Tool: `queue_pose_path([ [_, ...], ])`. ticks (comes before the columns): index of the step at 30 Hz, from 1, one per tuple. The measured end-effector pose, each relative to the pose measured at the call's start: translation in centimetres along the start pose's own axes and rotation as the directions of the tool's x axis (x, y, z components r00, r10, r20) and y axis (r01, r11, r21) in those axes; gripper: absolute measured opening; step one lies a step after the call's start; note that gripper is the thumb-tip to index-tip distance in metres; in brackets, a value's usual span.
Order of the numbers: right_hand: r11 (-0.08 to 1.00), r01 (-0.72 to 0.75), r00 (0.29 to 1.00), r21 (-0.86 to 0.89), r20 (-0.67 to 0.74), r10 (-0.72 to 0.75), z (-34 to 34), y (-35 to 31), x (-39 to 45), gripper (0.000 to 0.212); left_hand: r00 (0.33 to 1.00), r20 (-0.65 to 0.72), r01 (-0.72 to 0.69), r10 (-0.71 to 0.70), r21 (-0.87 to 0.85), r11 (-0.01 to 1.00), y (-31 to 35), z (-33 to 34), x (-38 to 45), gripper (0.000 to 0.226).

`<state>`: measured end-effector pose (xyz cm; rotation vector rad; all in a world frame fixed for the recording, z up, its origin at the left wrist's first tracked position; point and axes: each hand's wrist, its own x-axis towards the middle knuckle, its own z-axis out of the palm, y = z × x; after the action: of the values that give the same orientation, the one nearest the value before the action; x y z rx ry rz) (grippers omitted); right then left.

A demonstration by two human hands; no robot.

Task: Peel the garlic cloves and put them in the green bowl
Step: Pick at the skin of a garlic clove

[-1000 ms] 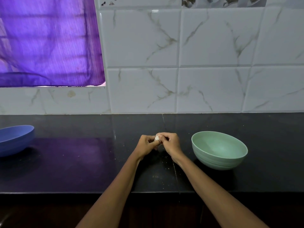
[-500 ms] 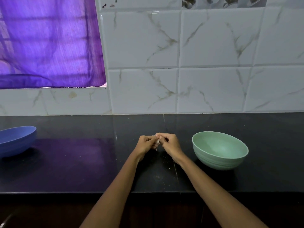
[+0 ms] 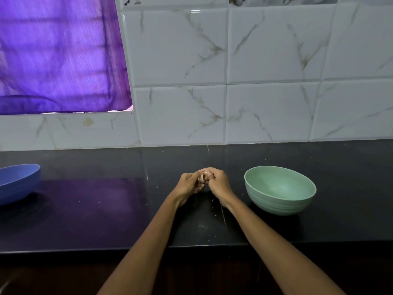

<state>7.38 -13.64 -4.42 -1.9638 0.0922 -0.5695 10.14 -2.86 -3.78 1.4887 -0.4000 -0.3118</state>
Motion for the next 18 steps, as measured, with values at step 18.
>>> queue_pose_path([
  [18, 0.997, 0.069, 0.996, 0.039, 0.045, -0.071, -0.5, -0.2, -0.2, 0.021, 0.999, 0.007, -0.031, 0.031, -0.081, 0.996, 0.0, -1.3, -0.4, 0.024],
])
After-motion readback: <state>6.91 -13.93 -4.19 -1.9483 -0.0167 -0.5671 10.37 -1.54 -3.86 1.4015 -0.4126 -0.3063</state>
